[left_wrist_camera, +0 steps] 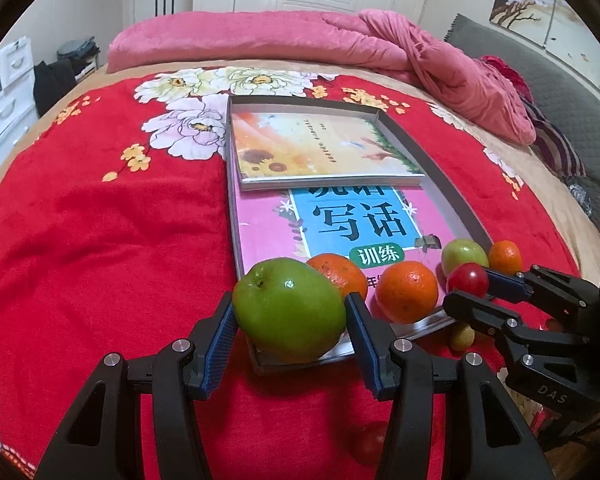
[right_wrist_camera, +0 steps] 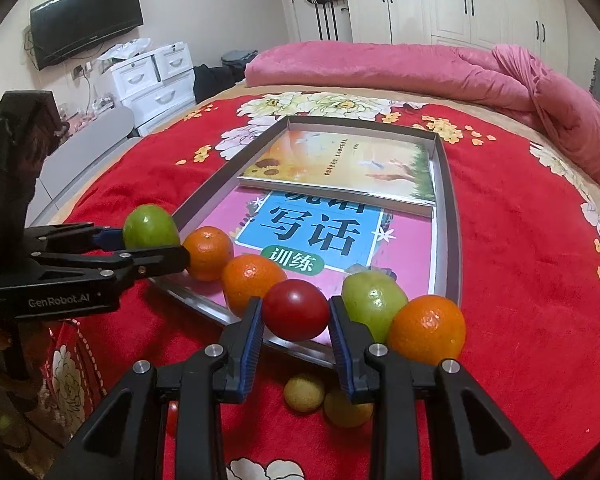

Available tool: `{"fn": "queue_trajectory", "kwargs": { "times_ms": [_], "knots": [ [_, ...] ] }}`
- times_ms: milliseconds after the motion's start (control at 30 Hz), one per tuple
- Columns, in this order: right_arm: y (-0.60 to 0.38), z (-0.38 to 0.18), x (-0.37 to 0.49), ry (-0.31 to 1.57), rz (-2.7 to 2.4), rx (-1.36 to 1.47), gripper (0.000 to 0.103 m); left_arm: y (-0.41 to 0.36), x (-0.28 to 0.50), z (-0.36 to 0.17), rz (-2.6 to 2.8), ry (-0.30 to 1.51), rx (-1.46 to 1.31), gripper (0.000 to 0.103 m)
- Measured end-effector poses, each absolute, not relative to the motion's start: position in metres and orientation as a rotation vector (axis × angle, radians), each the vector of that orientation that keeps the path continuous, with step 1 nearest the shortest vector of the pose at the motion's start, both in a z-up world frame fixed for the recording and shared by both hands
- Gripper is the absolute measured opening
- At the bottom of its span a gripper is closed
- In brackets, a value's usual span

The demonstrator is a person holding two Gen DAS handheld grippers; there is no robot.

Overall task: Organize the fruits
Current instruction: 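Carry the guava to the tray with the left tool while the right tool lowers the tomato, then open the right tool to release the tomato while the left tool releases the guava in the tray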

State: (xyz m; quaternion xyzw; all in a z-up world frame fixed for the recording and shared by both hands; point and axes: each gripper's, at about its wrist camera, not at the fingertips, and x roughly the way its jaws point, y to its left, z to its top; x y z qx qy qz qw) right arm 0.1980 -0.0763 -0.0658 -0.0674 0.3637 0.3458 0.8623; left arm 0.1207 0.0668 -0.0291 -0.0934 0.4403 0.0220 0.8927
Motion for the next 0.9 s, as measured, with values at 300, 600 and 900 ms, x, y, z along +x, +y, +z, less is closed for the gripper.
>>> {"fn": "queue_trajectory", "kwargs": {
  "times_ms": [300,600,900],
  "knots": [
    [-0.078,-0.063,0.195,0.748,0.731,-0.134,0.033,0.069,0.121,-0.029,0.043,0.911,-0.205,0.056],
    [-0.079,-0.061,0.192,0.736,0.734,-0.135,0.035,0.068,0.121,-0.029,0.042,0.911,-0.205,0.056],
    [-0.078,-0.058,0.186,0.708,0.745,-0.15,0.043,0.069,0.121,-0.029,0.042,0.912,-0.205,0.057]
  ]
}}
